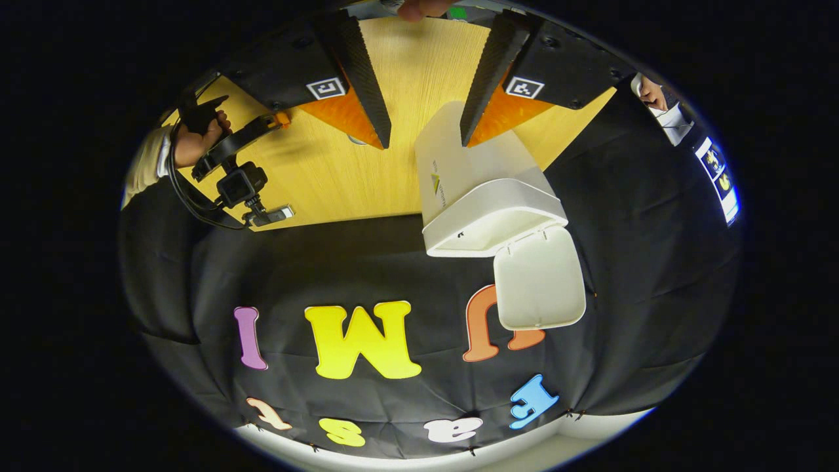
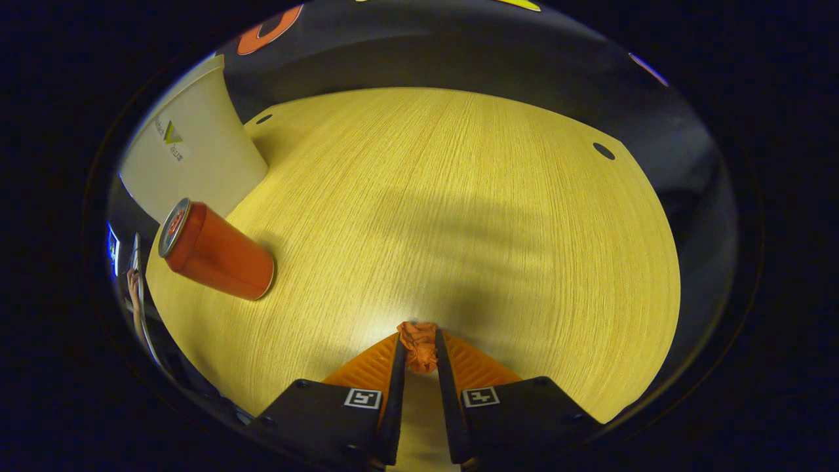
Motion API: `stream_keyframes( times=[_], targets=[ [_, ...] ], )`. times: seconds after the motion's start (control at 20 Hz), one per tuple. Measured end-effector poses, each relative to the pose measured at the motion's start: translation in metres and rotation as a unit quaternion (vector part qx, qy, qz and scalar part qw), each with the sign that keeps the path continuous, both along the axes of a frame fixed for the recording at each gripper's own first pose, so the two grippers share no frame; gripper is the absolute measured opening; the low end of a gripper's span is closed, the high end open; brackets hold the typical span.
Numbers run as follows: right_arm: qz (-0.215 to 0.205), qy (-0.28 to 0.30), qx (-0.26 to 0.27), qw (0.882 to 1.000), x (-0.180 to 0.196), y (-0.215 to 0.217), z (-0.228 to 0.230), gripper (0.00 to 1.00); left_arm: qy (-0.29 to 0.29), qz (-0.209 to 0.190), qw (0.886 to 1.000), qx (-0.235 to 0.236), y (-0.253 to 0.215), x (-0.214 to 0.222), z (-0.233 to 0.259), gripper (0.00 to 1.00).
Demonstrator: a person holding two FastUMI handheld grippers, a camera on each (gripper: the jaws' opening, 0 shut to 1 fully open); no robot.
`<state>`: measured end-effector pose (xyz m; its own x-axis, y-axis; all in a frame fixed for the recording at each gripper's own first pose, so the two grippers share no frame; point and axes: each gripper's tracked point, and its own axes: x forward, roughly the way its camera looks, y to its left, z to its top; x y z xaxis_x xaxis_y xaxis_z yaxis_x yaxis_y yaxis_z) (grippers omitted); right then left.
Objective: Press the lid of the desktop garbage bin to open it, pick up the crumpled paper on the desktop and throw it into the bin, then pick up the pop can on the desktop and drop it into the bin, and finally close the garbage bin lid.
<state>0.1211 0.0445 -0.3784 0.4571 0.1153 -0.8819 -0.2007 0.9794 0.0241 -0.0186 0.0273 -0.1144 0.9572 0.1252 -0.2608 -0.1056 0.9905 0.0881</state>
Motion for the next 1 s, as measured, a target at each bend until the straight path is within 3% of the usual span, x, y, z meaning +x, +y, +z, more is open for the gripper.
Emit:
stream_keyframes(
  times=[0.35, 0.65, 1.0],
  targets=[
    [-0.019, -0.030, 0.002, 0.999, -0.015, -0.021, 0.050, 0.30, -0.001, -0.007, 1.000, -0.017, 0.004, -0.008, -0.003, 0.73],
    [-0.029, -0.113, 0.019, 0.993, 0.005, -0.023, 0.172, 0.30, -0.011, -0.029, 0.999, -0.015, 0.002, -0.010, -0.005, 0.73],
    [0.012, -0.214, 0.030, 0.976, 0.028, 0.036, 0.293, 0.30, -0.013, -0.057, 0.998, -0.031, 0.001, -0.007, -0.011, 0.73]
  ],
)
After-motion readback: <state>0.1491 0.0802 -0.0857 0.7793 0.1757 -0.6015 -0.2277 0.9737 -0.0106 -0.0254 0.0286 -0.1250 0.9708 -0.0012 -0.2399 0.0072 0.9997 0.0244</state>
